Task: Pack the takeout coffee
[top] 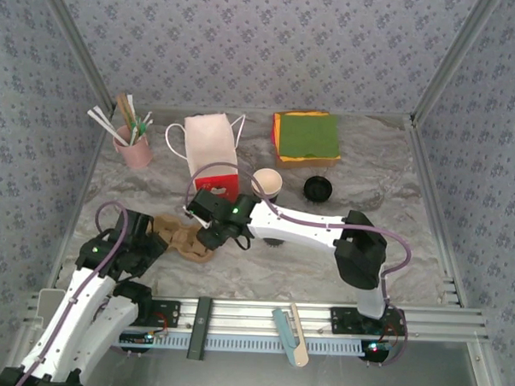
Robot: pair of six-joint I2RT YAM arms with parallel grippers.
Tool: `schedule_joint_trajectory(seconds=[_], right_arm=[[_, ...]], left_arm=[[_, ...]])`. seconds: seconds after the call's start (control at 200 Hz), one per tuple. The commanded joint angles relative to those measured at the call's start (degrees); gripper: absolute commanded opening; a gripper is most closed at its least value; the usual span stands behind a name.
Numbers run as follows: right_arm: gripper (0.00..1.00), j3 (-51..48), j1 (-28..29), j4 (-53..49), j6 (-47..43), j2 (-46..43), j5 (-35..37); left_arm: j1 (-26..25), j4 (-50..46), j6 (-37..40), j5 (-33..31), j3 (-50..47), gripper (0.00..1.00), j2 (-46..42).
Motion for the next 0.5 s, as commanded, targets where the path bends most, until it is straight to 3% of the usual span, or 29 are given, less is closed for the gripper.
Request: schedule_joint_trajectory(seconds=[0.0,0.205,0.495], right_arm=[[0.46,2.6,0.5,-1.1,-2.3,2.4,0.4],[0.47,6.2,0.5,-2.8,-3.7,6.0,1.7],[0.47,9.7,-1.6,-3.8,-2.8,9.6,-0.3]], left_arm=[[0.3,4.8,-0.4,1.7,-1.4,0.59,0.6],[1.1,9.3,1.5,0.8,-1.8,0.56,4.4],[6.3,12.5,6.3,1.8,-1.4,0.53,8.6]])
